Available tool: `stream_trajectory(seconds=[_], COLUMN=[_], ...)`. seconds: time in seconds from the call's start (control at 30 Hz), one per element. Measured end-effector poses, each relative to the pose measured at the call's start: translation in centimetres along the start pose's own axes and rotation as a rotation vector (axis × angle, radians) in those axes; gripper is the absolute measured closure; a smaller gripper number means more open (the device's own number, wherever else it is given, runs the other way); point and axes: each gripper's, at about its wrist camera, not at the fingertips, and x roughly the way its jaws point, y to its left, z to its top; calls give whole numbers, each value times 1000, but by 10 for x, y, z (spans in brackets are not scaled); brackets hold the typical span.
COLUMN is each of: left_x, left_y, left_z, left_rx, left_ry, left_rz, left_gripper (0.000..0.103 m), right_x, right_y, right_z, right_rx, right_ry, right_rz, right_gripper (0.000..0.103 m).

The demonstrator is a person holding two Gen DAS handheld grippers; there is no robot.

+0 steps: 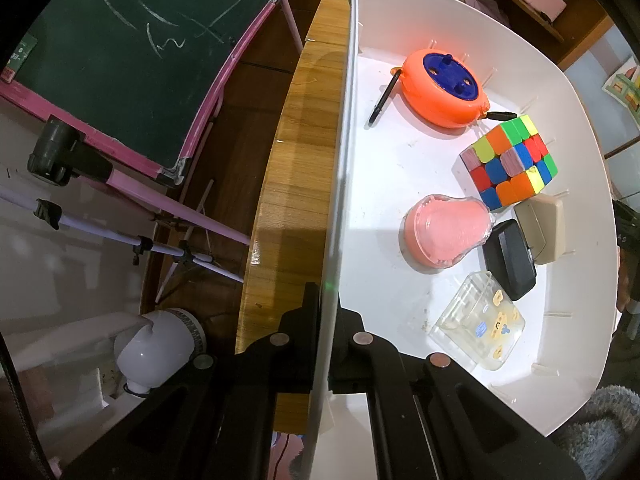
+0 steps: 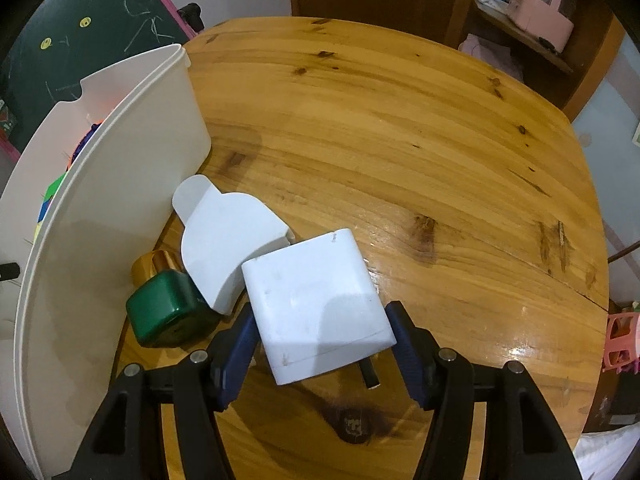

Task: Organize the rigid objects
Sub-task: 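Grasp the white charger with the right gripper, then carry the white charger into the white tray and open the right gripper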

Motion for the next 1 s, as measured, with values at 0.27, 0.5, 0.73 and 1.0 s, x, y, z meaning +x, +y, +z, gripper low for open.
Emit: stream_trajectory(seconds=[0.27,0.5,0.73,1.0], left_x=[1,1,1,1], left_y=[1,2,5,9], left_z=[0,0,-2,-6], left_rx=[-5,2,0,1], left_ry=[-9,-22,-42,-64], left_rz=[-8,-17,-36,-55], left_gripper=[101,101,101,100], right_x=[-3,-22,-61,-109], right_y=[3,7,14,38], right_z=[-8,-27,-44,-35], right_rx=[99,175,241,227], right_ry=[4,17,-15,-71], right_rz=[-29,-43,-95,-91], right_gripper=[42,44,46,48])
